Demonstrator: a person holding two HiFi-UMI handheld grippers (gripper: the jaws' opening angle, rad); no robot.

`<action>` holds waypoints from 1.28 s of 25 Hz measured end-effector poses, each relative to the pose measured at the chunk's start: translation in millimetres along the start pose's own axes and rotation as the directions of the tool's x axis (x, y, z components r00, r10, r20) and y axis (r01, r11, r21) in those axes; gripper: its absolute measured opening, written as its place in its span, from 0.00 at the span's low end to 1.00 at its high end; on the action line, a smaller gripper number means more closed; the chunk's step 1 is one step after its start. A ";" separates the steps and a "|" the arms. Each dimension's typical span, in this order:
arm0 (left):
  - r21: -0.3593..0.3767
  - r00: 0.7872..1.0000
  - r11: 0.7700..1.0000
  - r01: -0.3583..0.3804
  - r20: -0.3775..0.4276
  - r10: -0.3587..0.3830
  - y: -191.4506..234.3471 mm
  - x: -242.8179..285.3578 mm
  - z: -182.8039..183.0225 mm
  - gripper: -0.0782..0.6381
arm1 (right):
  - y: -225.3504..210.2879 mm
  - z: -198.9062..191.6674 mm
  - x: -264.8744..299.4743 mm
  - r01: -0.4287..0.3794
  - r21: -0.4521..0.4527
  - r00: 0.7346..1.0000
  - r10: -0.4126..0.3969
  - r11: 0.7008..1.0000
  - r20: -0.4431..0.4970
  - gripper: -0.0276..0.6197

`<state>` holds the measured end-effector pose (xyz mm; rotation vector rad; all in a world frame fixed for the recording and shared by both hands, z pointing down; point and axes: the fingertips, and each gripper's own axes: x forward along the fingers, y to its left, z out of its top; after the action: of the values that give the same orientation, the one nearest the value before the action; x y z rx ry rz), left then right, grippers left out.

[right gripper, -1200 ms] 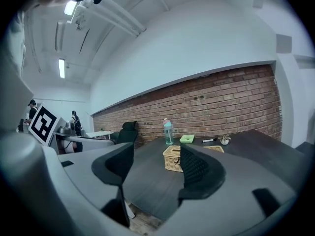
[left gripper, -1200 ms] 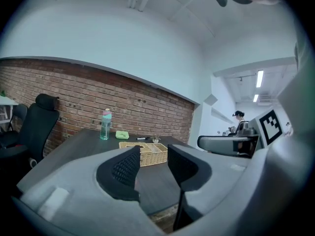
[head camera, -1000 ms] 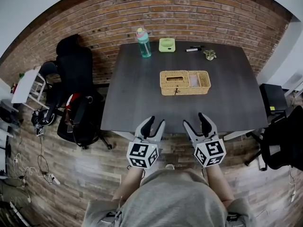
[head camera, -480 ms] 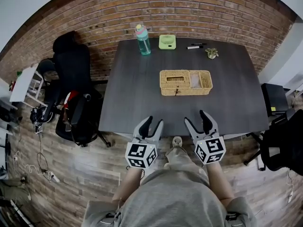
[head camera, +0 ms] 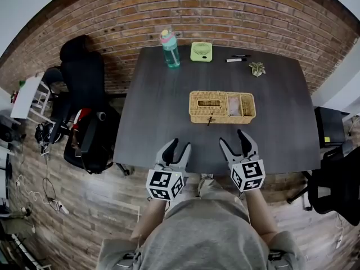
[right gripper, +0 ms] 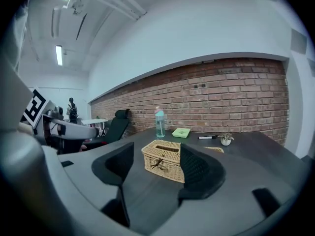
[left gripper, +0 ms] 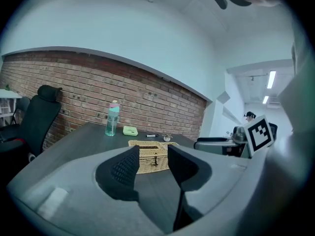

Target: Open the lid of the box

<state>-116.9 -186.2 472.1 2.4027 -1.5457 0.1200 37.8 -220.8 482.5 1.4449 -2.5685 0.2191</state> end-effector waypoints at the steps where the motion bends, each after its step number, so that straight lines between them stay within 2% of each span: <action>1: 0.000 1.000 1.000 -0.003 0.003 0.003 2.6 5.7 2.2 0.35 | -4.4 -1.6 6.8 0.000 -0.008 1.000 0.000 1.000 -0.006 0.47; 10: -0.014 1.000 1.000 -0.025 -0.005 0.025 22.8 49.1 12.8 0.35 | -39.8 -32.1 67.5 0.001 -0.099 0.994 -0.012 0.995 -0.108 0.47; 17: -0.028 0.999 0.999 -0.039 -0.007 0.039 30.2 69.9 19.4 0.35 | -62.7 -59.9 101.1 -0.001 -0.166 0.978 -0.033 0.986 -0.204 0.47; 28: -0.051 0.997 0.996 -0.074 -0.020 0.073 44.7 85.4 20.5 0.35 | -75.9 -83.4 130.3 0.003 -0.222 0.952 -0.071 0.975 -0.297 0.47; 32: -0.057 0.997 0.995 -0.082 -0.021 0.081 47.8 86.8 21.4 0.35 | -76.2 -87.0 132.7 -0.002 -0.217 0.946 -0.069 0.976 -0.317 0.47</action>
<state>-125.0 -286.9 479.7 2.2889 -1.6166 0.1128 43.3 -351.0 600.8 1.2558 -2.2256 0.1531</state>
